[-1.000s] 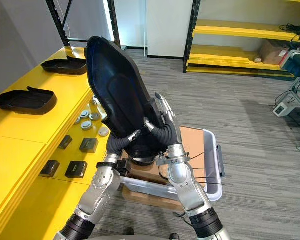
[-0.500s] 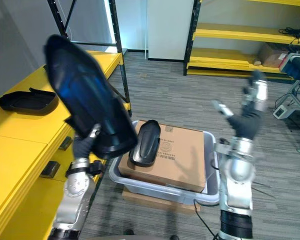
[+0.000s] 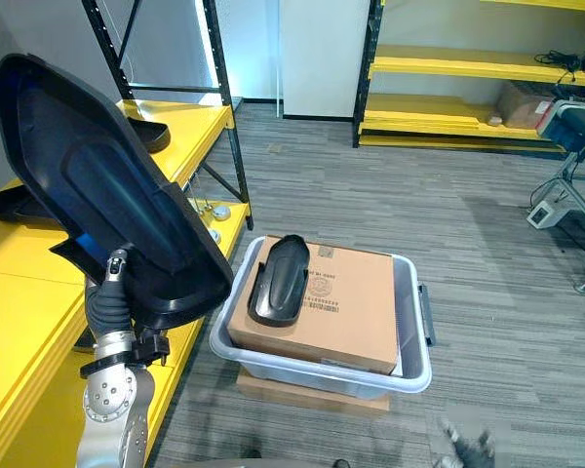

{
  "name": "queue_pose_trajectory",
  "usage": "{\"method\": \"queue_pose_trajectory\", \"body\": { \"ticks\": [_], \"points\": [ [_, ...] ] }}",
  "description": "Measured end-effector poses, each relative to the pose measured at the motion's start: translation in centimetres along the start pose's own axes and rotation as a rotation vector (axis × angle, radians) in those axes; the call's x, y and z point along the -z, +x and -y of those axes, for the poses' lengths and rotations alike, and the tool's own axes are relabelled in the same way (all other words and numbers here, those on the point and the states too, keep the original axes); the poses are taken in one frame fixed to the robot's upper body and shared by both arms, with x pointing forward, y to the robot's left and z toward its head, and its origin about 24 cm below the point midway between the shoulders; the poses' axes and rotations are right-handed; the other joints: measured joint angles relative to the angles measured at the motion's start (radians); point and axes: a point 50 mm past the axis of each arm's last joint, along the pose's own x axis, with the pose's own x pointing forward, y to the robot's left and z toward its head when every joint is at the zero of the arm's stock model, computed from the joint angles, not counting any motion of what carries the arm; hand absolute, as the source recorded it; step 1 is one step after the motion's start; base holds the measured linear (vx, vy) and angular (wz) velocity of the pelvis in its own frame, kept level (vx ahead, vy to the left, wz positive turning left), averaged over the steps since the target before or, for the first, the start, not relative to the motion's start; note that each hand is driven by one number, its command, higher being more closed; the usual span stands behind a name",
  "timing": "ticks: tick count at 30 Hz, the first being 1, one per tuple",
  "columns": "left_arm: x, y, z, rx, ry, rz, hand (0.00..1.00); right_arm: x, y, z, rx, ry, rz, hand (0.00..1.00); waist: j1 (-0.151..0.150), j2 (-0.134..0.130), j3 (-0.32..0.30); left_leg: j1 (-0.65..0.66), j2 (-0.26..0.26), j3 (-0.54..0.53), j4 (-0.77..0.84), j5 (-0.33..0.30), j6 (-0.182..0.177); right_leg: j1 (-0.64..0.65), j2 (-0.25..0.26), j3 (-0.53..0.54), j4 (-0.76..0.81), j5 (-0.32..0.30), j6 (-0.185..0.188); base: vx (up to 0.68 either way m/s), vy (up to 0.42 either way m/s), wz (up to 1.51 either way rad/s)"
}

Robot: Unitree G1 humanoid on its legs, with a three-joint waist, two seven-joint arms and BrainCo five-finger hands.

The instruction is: Walk over and take plastic housings, then place them on the shelf

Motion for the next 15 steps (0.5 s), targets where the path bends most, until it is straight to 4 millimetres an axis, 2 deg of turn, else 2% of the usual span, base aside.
{"method": "queue_pose_trajectory", "body": {
  "ticks": [2,4,5,7,8,9,10,11,12,13,14,15],
  "points": [
    [0.1,-0.5,0.3,0.03,-0.006,-0.014,1.0,3.5,-1.1,-0.5,-0.059,-0.058,-0.145,0.0,0.001,-0.005,0.006,0.011,-0.002,-0.032,0.0,-0.007,0.0,0.022,-0.002,-0.03,0.01,-0.014,0.002,-0.03,-0.018,0.38],
    [0.0,-0.7,0.4,0.042,-0.012,-0.017,1.0,4.7,-1.7,-1.4,-0.104,-0.088,-0.19,0.0,0.004,-0.01,0.011,0.009,-0.005,-0.063,0.001,-0.008,0.004,0.025,-0.006,-0.06,0.034,-0.034,0.011,-0.04,-0.024,0.5],
    [0.0,-0.7,0.4,0.047,-0.015,-0.017,1.0,5.1,-1.9,-2.0,-0.13,-0.112,-0.206,0.0,0.007,-0.016,0.016,0.002,-0.01,-0.089,0.007,-0.008,0.004,0.03,-0.011,-0.09,0.048,-0.044,0.014,-0.05,-0.017,1.02],
    [-0.4,-0.6,1.5,0.081,-0.047,0.001,1.0,5.2,-2.1,-3.3,-0.181,-0.159,-0.207,0.0,0.024,-0.017,0.032,-0.074,-0.044,-0.181,0.087,-0.014,0.012,0.038,-0.039,-0.226,0.104,-0.076,0.016,-0.07,0.008,1.69],
    [-0.6,-0.5,1.8,0.092,-0.057,0.011,1.0,5.1,-2.1,-3.6,-0.19,-0.168,-0.203,0.0,0.026,-0.015,0.037,-0.103,-0.05,-0.181,0.107,-0.018,0.018,0.039,-0.047,-0.271,0.116,-0.081,0.017,-0.08,0.036,2.0],
    [-1.0,-0.5,2.1,0.1,-0.075,0.024,1.0,4.6,-1.9,-3.9,-0.197,-0.176,-0.185,0.0,0.026,-0.008,0.045,-0.145,-0.053,-0.163,0.122,-0.036,0.043,0.039,-0.062,-0.361,0.122,-0.085,0.019,-0.07,0.064,2.11],
    [-1.4,-0.4,2.5,0.112,-0.092,0.048,1.0,4.0,-1.6,-4.3,-0.21,-0.186,-0.159,0.0,0.026,-0.027,0.061,-0.187,-0.048,-0.075,0.175,-0.051,0.066,0.041,-0.095,-0.439,0.118,-0.087,0.021,-0.09,0.102,2.23],
    [-1.6,-0.3,2.9,0.116,-0.108,0.057,1.0,3.1,-1.2,-4.9,-0.228,-0.202,-0.128,0.0,0.037,-0.018,0.075,-0.237,-0.01,0.061,0.268,-0.068,0.086,0.046,-0.111,-0.495,0.134,-0.091,0.022,-0.05,0.142,2.13],
    [-1.6,-0.2,3.1,0.112,-0.13,0.056,1.0,1.8,-0.8,-5.8,-0.256,-0.22,-0.08,0.0,0.035,0.001,0.09,-0.265,0.056,0.253,0.35,-0.098,0.124,0.058,-0.121,-0.562,0.155,-0.099,0.033,-0.03,0.132,1.77],
    [-1.4,-0.2,3.3,0.112,-0.138,0.048,1.0,1.1,-0.6,-6.3,-0.273,-0.236,-0.058,0.0,0.027,0.017,0.089,-0.254,0.097,0.379,0.356,-0.141,0.103,0.068,-0.132,-0.611,0.181,-0.108,0.047,0.06,0.176,1.71],
    [-1.0,-0.1,3.6,0.123,-0.139,0.036,1.0,0.6,-0.6,-7.2,-0.301,-0.258,-0.032,0.0,0.029,0.012,0.091,-0.234,0.11,0.501,0.347,-0.153,0.111,0.082,-0.163,-0.653,0.207,-0.112,0.056,0.07,0.143,1.25],
    [-0.8,-0.1,3.8,0.132,-0.144,0.028,1.0,0.3,-0.6,-7.4,-0.312,-0.272,-0.017,0.0,0.028,0.01,0.09,-0.227,0.107,0.545,0.341,-0.159,0.119,0.092,-0.173,-0.67,0.207,-0.108,0.063,0.09,0.183,1.08]
  ]
}}
